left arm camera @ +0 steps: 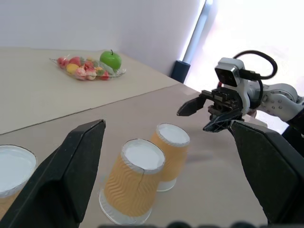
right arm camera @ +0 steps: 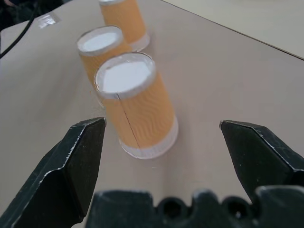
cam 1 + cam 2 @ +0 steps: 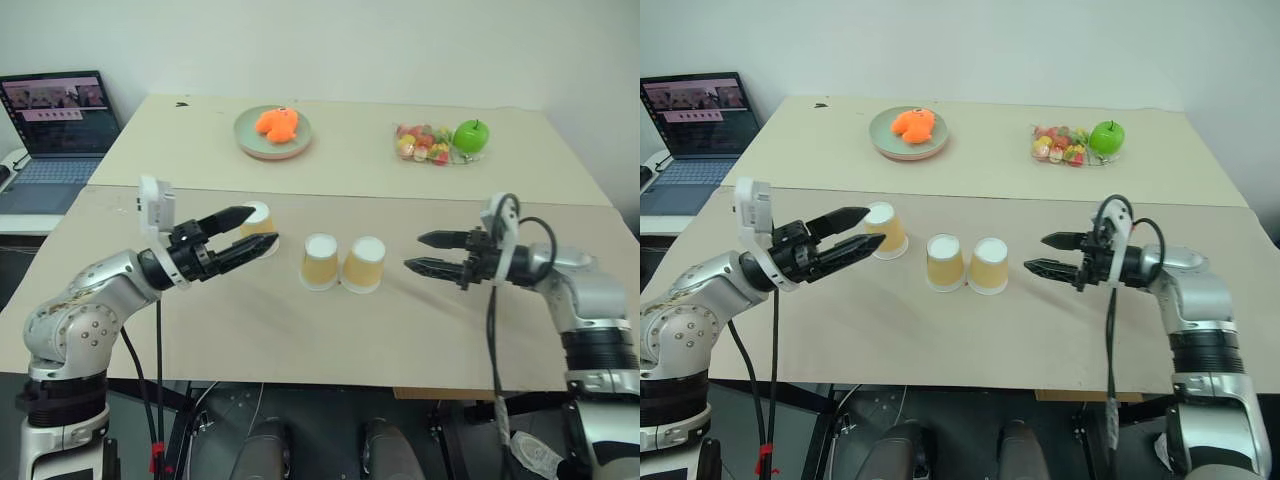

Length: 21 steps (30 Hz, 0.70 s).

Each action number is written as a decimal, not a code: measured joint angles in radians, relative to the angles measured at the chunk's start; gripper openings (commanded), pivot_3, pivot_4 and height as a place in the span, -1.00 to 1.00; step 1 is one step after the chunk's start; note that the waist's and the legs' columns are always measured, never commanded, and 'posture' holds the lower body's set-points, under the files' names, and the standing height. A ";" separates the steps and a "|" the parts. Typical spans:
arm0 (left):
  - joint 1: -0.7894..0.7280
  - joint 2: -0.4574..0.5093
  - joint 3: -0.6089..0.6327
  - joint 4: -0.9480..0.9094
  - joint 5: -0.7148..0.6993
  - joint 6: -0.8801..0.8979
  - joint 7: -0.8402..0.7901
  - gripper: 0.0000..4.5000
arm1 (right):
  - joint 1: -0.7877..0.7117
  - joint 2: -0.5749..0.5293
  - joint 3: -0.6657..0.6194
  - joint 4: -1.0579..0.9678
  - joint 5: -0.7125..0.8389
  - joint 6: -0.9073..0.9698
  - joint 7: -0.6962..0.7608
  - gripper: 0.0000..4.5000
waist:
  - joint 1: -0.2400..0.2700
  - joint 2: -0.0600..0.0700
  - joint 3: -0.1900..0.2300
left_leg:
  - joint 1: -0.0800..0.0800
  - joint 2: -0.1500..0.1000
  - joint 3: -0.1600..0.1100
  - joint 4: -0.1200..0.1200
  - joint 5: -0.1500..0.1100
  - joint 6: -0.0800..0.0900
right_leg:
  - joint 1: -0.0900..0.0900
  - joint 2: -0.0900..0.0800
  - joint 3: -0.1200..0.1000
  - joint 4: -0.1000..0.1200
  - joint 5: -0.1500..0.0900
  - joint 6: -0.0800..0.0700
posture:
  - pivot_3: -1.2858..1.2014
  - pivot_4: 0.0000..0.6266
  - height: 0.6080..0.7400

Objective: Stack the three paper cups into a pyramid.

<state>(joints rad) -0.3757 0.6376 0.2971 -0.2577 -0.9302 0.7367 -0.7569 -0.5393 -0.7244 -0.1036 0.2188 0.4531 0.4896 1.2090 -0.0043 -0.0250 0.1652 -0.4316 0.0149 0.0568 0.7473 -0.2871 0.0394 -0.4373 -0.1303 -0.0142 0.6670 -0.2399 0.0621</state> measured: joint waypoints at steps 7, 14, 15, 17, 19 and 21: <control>-0.024 -0.012 0.018 0.079 0.081 -0.038 0.115 1.00 | 0.047 -0.017 -0.070 -0.209 0.073 0.054 -0.061 0.99 | -0.008 0.000 0.000 | 0.001 0.000 0.000 0.000 0.000 0.000 | 0.000 0.000 0.000 0.002 0.000 0.000 | 0.03 -0.52 0.03; -0.101 -0.013 -0.031 0.224 0.251 -0.120 0.170 1.00 | 0.045 0.000 -0.073 -0.350 0.132 0.109 -0.143 0.99 | 0.001 0.000 0.000 | 0.000 -0.001 0.000 0.000 0.000 0.000 | 0.000 0.000 0.000 0.000 0.000 0.000 | 0.03 -0.52 0.03; -0.110 -0.018 -0.043 0.248 0.281 -0.138 0.175 1.00 | 0.048 0.002 -0.072 -0.363 0.140 0.111 -0.151 0.99 | 0.002 0.000 0.000 | 0.000 -0.001 0.000 0.000 0.000 0.000 | 0.000 0.000 0.000 0.000 0.000 0.000 | 0.03 -0.52 0.03; -0.122 -0.037 -0.063 0.284 0.318 -0.165 0.175 1.00 | 0.054 0.004 -0.072 -0.388 0.153 0.116 -0.166 0.99 | 0.005 0.000 0.000 | 0.000 -0.001 0.000 0.000 0.000 0.000 | 0.000 0.000 -0.001 -0.001 0.000 0.000 | 0.03 -0.52 0.03; -0.132 -0.049 -0.082 0.309 0.339 -0.175 0.166 1.00 | 0.063 0.005 -0.072 -0.416 0.164 0.126 -0.175 0.99 | 0.007 0.000 0.000 | -0.001 -0.001 0.000 0.000 0.000 0.000 | 0.000 0.000 -0.001 -0.002 0.000 0.000 | 0.03 -0.52 0.03; -0.143 -0.060 -0.090 0.336 0.347 -0.182 0.146 1.00 | 0.079 0.004 -0.074 -0.443 0.185 0.134 -0.187 0.99 | 0.008 0.000 0.000 | -0.001 -0.001 0.000 0.000 0.000 0.000 | 0.000 0.000 -0.001 -0.001 0.000 0.000 | 0.03 -0.52 0.03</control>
<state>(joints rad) -0.5191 0.5775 0.2074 0.0782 -0.5834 0.5549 -0.6113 -0.4606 -0.7200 -0.1776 -0.2243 0.6386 0.6236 1.0218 0.0035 -0.0252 0.1653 -0.4328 0.0143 0.0569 0.7475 -0.2872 0.0396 -0.4375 -0.1306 -0.0149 0.6656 -0.2395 0.0623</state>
